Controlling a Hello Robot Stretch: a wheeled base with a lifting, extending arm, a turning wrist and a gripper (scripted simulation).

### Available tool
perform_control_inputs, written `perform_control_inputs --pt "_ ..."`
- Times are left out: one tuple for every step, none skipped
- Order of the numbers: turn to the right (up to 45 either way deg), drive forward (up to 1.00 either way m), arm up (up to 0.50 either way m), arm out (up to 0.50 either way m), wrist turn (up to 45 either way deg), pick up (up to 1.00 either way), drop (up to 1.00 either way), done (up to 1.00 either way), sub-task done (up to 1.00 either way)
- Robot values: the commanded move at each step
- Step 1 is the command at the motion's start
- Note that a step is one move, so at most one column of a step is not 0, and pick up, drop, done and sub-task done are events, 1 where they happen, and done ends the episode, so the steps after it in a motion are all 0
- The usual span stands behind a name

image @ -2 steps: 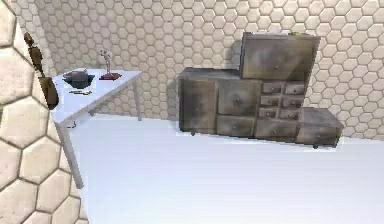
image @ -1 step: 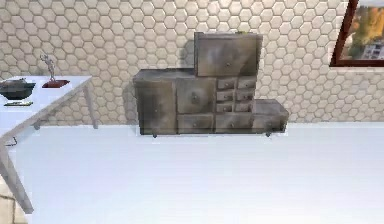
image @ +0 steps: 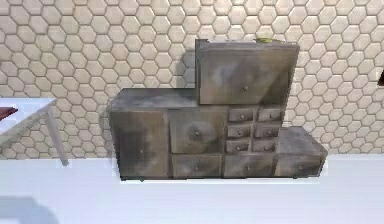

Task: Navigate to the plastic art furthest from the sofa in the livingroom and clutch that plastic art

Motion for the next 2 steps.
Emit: perform_control_inputs --pt "-45.0 0.0 0.0 0.0 0.0 0.0 0.0 0.0 0.0" --pt "-15.0 0.0 0.0 0.0 0.0 0.0 0.0 0.0 0.0"
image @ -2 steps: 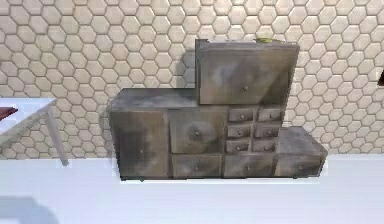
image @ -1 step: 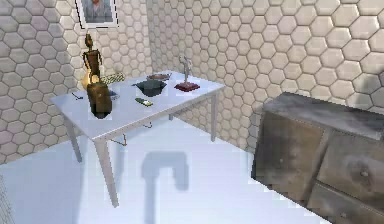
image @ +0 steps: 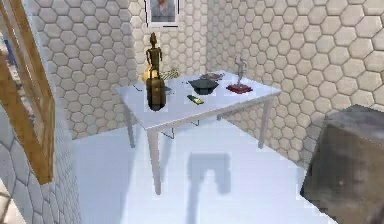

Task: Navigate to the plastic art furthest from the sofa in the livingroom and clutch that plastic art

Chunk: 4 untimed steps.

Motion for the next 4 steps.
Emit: perform_control_inputs --pt "0.0 0.75 0.0 0.0 0.0 0.0 0.0 0.0 0.0" --pt "45.0 0.0 0.0 0.0 0.0 0.0 0.0 0.0 0.0" --pt "9.0 0.0 0.0 0.0 0.0 0.0 0.0 0.0 0.0" --pt "0.0 0.3 0.0 0.0 0.0 0.0 0.0 0.0 0.0"
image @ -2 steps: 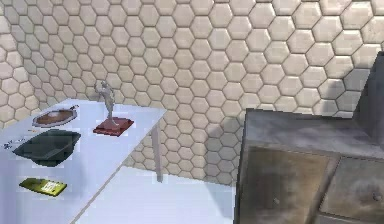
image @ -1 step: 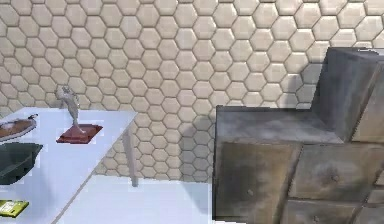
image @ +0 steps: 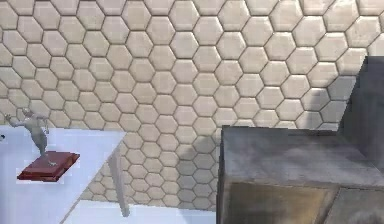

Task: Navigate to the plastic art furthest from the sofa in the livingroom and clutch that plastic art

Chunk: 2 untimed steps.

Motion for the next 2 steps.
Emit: perform_control_inputs --pt "-45.0 0.0 0.0 0.0 0.0 0.0 0.0 0.0 0.0" --pt "-45.0 0.0 0.0 0.0 0.0 0.0 0.0 0.0 0.0"
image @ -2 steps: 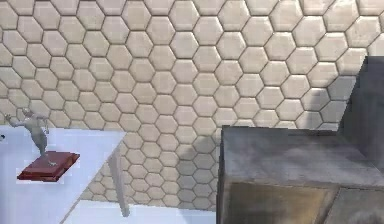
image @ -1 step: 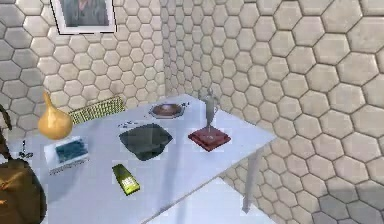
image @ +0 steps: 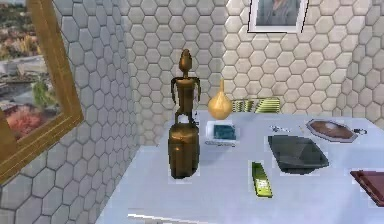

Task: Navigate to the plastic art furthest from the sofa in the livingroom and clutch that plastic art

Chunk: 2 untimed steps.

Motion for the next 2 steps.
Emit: perform_control_inputs --pt "-36.0 0.0 0.0 0.0 0.0 0.0 0.0 0.0 0.0" --pt "45.0 0.0 0.0 0.0 0.0 0.0 0.0 0.0 0.0"
